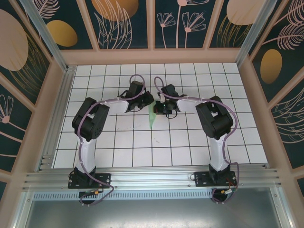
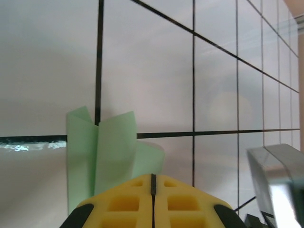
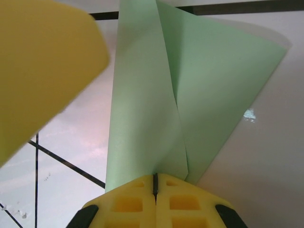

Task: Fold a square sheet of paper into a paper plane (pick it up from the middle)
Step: Fold the wing for the fifth time at the center of the table.

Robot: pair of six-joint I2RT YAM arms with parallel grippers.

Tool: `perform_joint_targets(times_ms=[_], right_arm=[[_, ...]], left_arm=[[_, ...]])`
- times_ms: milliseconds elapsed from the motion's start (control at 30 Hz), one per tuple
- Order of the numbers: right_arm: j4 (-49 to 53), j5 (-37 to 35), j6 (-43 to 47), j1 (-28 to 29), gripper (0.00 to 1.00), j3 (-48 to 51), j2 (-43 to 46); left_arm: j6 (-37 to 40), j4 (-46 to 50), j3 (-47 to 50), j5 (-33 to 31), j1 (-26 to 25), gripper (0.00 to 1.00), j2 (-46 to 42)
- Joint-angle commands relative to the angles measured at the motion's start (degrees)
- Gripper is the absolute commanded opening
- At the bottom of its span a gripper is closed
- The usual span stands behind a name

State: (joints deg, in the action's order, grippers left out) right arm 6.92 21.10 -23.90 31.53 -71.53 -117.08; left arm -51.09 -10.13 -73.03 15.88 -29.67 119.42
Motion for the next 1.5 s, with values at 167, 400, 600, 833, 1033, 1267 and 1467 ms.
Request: perform_joint_targets(times_ms=[167, 400, 600, 833, 1033, 1267, 1467], right_arm=[[4.46, -1.63, 0.7, 0.16, 0.0, 1.69, -4.41], [5.55, -2.2, 0.77, 0.16, 0.0, 1.06, -5.16], [7.03, -3.12, 0.79, 0.16, 0.0, 0.76, -6.02], [8.19, -4.04, 0.86, 0.14, 0.0, 1.12, -6.5], [8.83, -4.66, 1.02, 0.17, 0.0, 1.63, -6.65], [8.77, -4.71, 1.12, 0.15, 0.0, 2.36, -6.87], [8.78, -4.58, 1.09, 0.13, 0.0, 2.1, -6.77]], left_arm=[[1.16, 4.54, -3.53, 1.13, 0.34, 0.09, 3.77], [2.91, 9.81, -5.16, -5.07, 0.29, 0.09, 4.95], [3.62, 12.65, -6.07, -9.49, 0.32, 0.09, 5.29], [3.75, 12.97, -6.68, -10.06, 0.53, 0.1, 5.57], [5.01, 15.06, -11.4, -10.52, 1.96, 0.11, 7.4], [6.61, 18.1, -16.07, -12.42, 3.46, 0.11, 10.79], [9.13, 19.39, -18.29, -12.9, 4.36, 0.11, 8.03]])
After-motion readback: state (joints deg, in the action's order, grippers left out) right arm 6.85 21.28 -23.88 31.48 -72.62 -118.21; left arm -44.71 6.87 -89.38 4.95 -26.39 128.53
